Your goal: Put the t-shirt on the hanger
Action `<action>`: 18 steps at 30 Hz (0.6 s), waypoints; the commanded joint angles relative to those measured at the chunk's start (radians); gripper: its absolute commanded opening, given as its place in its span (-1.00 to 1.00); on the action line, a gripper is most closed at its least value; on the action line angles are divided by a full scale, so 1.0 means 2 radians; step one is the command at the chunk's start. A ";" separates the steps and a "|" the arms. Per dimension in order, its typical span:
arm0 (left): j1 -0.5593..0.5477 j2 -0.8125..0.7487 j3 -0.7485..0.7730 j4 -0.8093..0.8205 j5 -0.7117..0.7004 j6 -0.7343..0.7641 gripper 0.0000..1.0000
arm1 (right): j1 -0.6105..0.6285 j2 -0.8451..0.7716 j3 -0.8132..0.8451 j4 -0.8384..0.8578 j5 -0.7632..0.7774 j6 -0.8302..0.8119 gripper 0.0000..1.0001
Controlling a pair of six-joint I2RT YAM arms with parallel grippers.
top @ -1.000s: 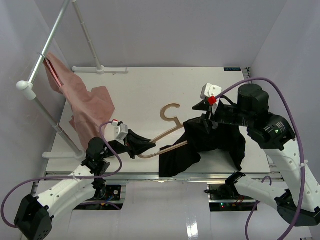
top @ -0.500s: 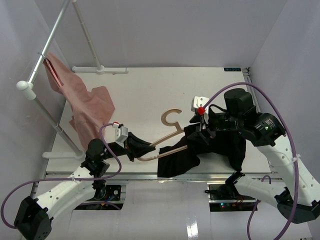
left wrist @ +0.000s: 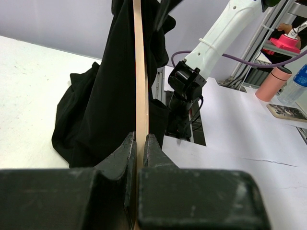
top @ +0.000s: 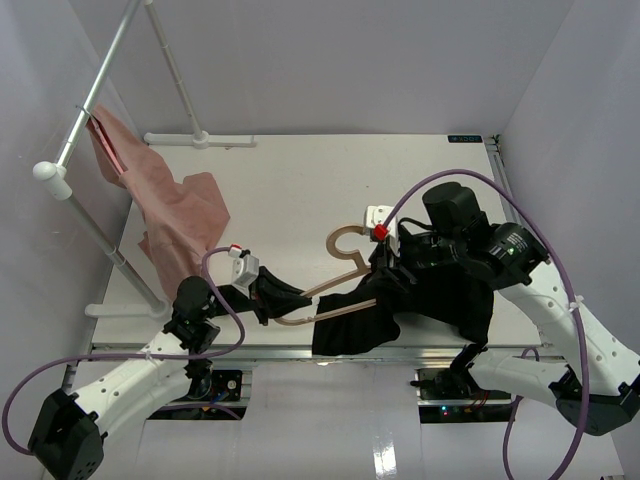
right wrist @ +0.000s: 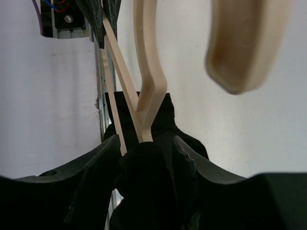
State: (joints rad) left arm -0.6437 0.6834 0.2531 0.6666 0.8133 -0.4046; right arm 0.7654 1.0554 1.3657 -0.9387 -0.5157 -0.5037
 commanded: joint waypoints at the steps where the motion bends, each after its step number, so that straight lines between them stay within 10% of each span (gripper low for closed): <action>1: -0.002 -0.014 0.028 0.012 -0.014 0.008 -1.00 | 0.018 -0.007 -0.047 0.019 -0.003 0.018 -0.11; 8: -0.002 -0.017 0.054 0.011 -0.009 0.004 -1.00 | 0.039 -0.025 -0.116 0.070 0.023 0.055 -0.84; 18: -0.002 0.012 0.093 -0.014 -0.040 0.001 -0.99 | 0.048 -0.099 -0.168 0.180 0.038 0.107 -0.84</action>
State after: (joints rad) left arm -0.6437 0.6895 0.3163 0.5355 0.8445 -0.3962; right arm 0.8398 0.8975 1.0823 -0.7617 -0.4424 -0.3821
